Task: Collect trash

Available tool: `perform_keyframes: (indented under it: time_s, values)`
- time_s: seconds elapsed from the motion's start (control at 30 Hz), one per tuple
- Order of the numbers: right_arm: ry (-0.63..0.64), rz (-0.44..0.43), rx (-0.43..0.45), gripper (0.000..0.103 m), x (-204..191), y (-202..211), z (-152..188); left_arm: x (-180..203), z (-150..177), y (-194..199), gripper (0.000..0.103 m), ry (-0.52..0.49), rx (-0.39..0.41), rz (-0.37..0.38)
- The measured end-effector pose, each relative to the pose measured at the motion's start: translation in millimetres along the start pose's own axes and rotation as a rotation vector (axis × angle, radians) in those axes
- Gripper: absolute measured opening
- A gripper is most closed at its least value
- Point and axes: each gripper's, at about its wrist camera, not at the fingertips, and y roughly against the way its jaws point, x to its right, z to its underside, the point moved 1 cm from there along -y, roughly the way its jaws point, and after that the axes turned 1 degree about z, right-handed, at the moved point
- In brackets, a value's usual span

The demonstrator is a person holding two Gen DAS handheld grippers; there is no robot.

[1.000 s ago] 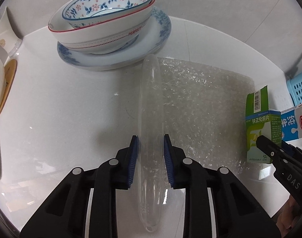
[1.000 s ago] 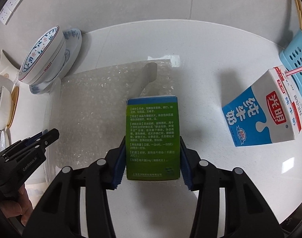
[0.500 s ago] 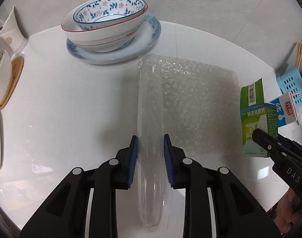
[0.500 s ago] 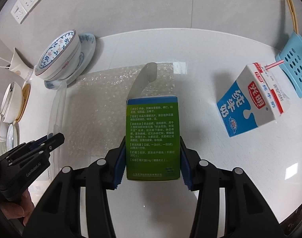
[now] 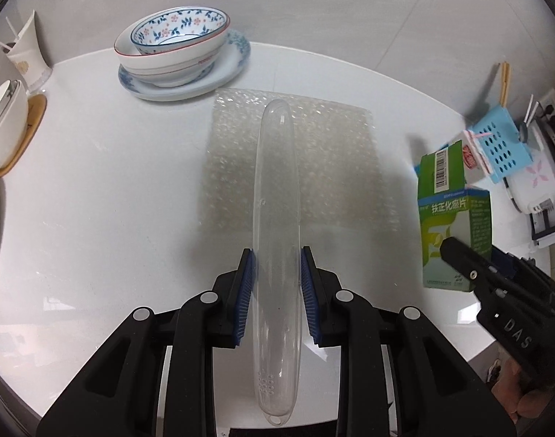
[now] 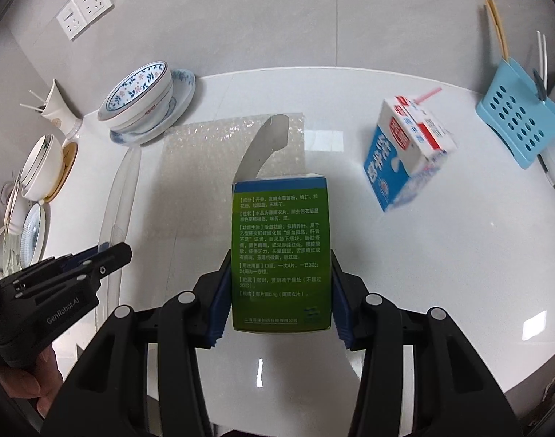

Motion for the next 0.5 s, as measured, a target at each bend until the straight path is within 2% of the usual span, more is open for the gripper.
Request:
perform_keyframes:
  time_s: [0.5]
  values:
    - [-0.018, -0.018, 0.000, 0.045, 31, 35, 65, 31, 65, 20, 0.025, -0.016, -0.004, 0.002]
